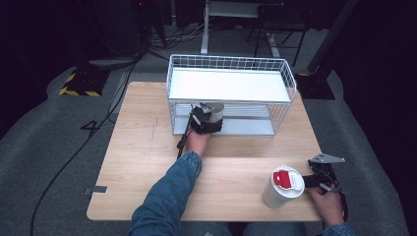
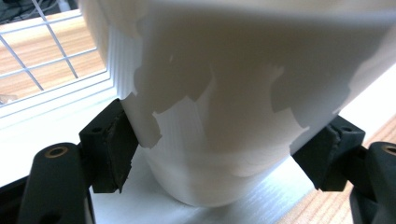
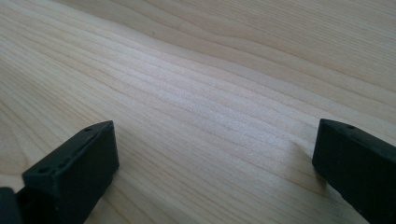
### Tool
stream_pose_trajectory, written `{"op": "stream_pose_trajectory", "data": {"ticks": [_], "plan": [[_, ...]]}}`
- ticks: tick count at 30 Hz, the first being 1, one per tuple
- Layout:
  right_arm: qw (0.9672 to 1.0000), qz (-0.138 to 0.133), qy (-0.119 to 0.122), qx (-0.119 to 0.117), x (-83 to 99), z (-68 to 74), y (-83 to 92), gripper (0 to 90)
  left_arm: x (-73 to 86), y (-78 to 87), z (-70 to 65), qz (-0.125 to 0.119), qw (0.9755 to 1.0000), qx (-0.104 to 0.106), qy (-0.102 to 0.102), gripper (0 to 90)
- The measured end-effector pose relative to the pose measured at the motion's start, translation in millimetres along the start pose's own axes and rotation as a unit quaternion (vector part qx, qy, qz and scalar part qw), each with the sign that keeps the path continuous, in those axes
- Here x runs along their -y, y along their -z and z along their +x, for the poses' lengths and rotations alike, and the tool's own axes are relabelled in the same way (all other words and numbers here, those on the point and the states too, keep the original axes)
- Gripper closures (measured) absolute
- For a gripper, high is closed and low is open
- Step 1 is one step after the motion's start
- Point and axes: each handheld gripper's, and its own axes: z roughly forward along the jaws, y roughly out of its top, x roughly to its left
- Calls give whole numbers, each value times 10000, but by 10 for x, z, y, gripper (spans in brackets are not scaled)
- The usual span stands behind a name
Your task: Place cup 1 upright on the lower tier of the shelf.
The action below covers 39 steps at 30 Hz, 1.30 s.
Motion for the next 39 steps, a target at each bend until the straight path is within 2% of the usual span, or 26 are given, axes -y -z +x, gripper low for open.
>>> {"op": "stream_pose_trajectory", "data": {"ticks": [1, 2, 3, 4, 5, 6, 7, 8, 11, 12, 13, 14, 16, 19, 25, 27, 30, 31, 33, 37, 39], "plan": [[10000, -2, 5, 9, -1, 1, -2, 6, 18, -28, -15, 129, 9998, -36, 137, 175], [10000, -2, 5, 9, -1, 1, -2, 6, 18, -28, -15, 129, 9998, -36, 137, 142], [10000, -2, 6, 10, -2, 1, -2, 6, 26, -42, -27, 239, 9996, 62, 134, 142], [10000, 5, -12, 8, -4, 4, -4, 6, 33, -41, -55, 297, 9995, 23, 36, 101], [10000, 5, -12, 8, -4, 4, -4, 6, 33, -41, -55, 297, 9995, 23, 36, 63], [10000, -10, -13, 3, -7, 6, -11, 6, 28, -12, -86, 390, 9991, 78, -121, 26], [10000, -10, -13, 3, -7, 6, -11, 6, 28, -12, -86, 390, 9991, 78, -121, 11], [10000, 1, -6, -3, -12, 5, -13, 6, 55, 17, -146, 330, 9994, 51, -69, 0], [10000, -4, -12, 7, -10, 9, -12, 7, 106, 32, -220, 353, 9993, 130, -25, 0], [10000, 3, -3, -1, -10, 9, -12, 6, 151, 45, -287, 397, 9989, 232, -118, 0], [10000, 3, -3, -1, -10, 9, -12, 6, 151, 45, -287, 397, 9989, 232, -118, 0], [10000, 3, 5, -5, -12, 9, -13, 7, 163, 63, -331, 442, 9984, 279, -228, 0], [10000, 1, 6, -11, -13, 10, -15, 6, 166, 102, -388, 336, 9985, 232, -375, 0], [10000, 1, 12, -16, -15, 9, -17, 6, 140, 130, -385, 174, 9988, 318, -343, 0], [10000, 2, 12, -17, -15, 9, -17, 6, 148, 122, -369, 216, 9986, 350, -329, 0], [10000, 2, 11, -16, -15, 10, -17, 6, 141, 150, -352, 185, 9989, 336, -270, 0], [10000, 3, 11, -16, -15, 10, -17, 7, 124, 222, -341, 146, 9993, 239, -258, 0], [10000, 3, 11, -17, -15, 9, -17, 6, 123, 305, -342, 63, 9995, 116, -270, 0], [10000, 4, 11, -18, -15, 9, -17, 6, 124, 360, -343, 42, 9996, 81, -271, 0], [10000, 4, 10, -17, -16, 10, -17, 6, 161, 600, -380, -24, 9996, -26, -290, 0], [10000, 1, 20, -20, -16, 8, -17, 7, 196, 768, -438, -97, 9992, -77, -376, 0]]}}
